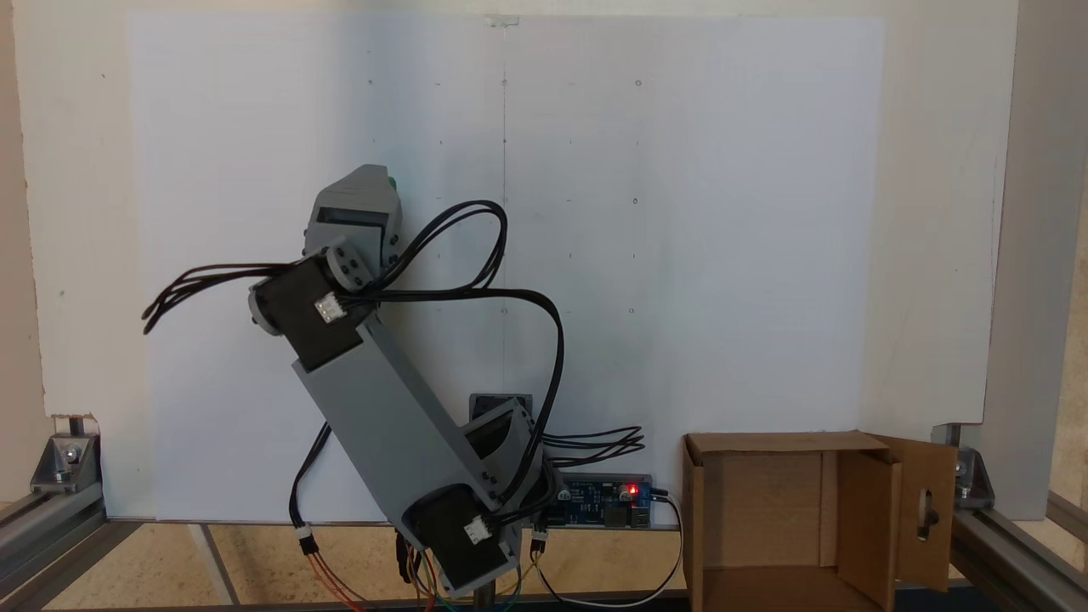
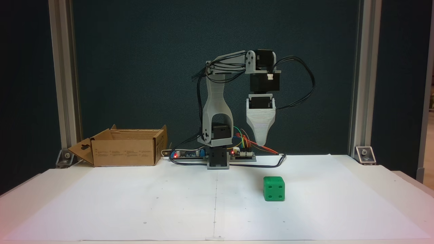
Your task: Grasp a green dice and put it in the bin.
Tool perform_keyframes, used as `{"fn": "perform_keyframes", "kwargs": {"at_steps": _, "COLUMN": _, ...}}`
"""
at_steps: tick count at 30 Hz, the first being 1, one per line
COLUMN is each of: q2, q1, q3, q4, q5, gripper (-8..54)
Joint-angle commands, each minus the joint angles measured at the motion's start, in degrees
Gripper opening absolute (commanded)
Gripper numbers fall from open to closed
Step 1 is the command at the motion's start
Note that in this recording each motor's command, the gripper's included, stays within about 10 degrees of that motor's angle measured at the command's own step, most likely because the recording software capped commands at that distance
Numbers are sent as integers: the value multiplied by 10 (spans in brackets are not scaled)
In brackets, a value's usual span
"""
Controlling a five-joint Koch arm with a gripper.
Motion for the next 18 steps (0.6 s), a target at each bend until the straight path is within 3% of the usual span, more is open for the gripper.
{"fn": "perform_keyframes", "kwargs": {"at_steps": 1, "q2": 2, "q1": -8, "q3": -35, "q4": -7, "q5": 39, "gripper": 424}}
{"fn": "perform_keyframes", "kwargs": {"at_steps": 18, "q2": -22, "q1": -32, "q3": -35, "q4": -39, "q5": 46, "gripper": 424}}
